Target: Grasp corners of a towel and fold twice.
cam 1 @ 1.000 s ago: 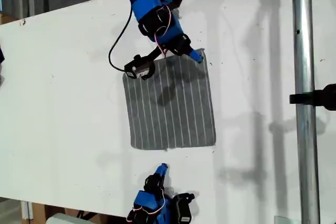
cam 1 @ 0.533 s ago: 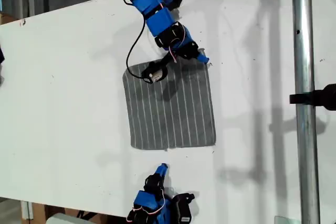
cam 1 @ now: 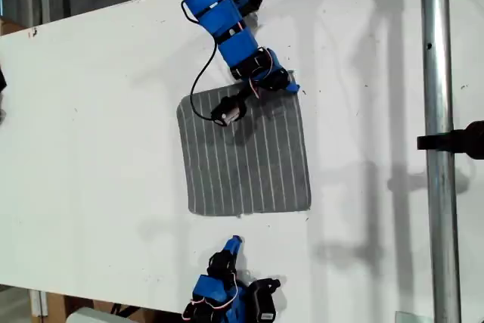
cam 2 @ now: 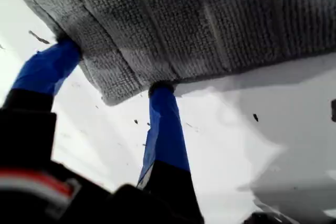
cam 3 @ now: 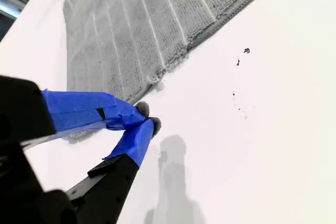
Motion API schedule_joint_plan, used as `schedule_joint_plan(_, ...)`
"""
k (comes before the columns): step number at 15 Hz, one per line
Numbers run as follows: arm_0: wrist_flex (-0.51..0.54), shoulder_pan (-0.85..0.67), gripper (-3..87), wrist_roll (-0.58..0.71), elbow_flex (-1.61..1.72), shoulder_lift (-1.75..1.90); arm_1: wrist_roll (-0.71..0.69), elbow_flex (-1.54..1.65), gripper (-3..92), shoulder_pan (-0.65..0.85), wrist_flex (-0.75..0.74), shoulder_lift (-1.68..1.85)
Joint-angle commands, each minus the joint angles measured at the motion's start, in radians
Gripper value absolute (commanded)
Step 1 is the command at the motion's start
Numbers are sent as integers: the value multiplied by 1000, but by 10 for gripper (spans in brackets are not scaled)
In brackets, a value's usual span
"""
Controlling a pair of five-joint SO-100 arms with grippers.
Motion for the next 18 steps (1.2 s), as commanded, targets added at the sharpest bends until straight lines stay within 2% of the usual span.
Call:
schedule_joint_plan(1, 3, -17, -15, -12, 5, 6, 11, -12, 37, 26, -21, -28)
schedule_joint_plan(2, 3, -17, -12, -20, 5, 6, 8, -21, -1, 26, -18, -29)
schedule_joint_plan(5, 17, 5, -18, -67, -34, 6, -9, -21, -1, 17, -26, -9)
schedule_joint_plan(7, 25, 41, -18, -107, -192, -89, -14, -26, -1, 14, -37, -8)
schedule_joint_plan(10, 0, 173, -18, -87, -750, -861, -26, -49, -1, 15, -35, -9)
schedule_joint_plan(11, 3, 225, -18, -20, -963, -1120, -35, -61, -1, 17, -34, -9)
schedule_joint_plan(12, 31, 275, -18, 58, -1169, -1355, -38, -74, -1, 20, -26, -9)
schedule_joint_plan(14, 213, 357, -18, 164, -1623, -1798, -48, -84, -1, 23, -25, -9)
schedule_joint_plan(16, 365, 411, -17, 186, -2037, -2126, -51, -91, -1, 23, -21, -9)
schedule_joint_plan(17, 359, 420, -4, 189, -2117, -2186, -51, -92, -1, 23, -21, -8)
schedule_joint_plan(18, 360, 422, 163, 140, -2123, -2189, -51, -94, -1, 21, -21, -8)
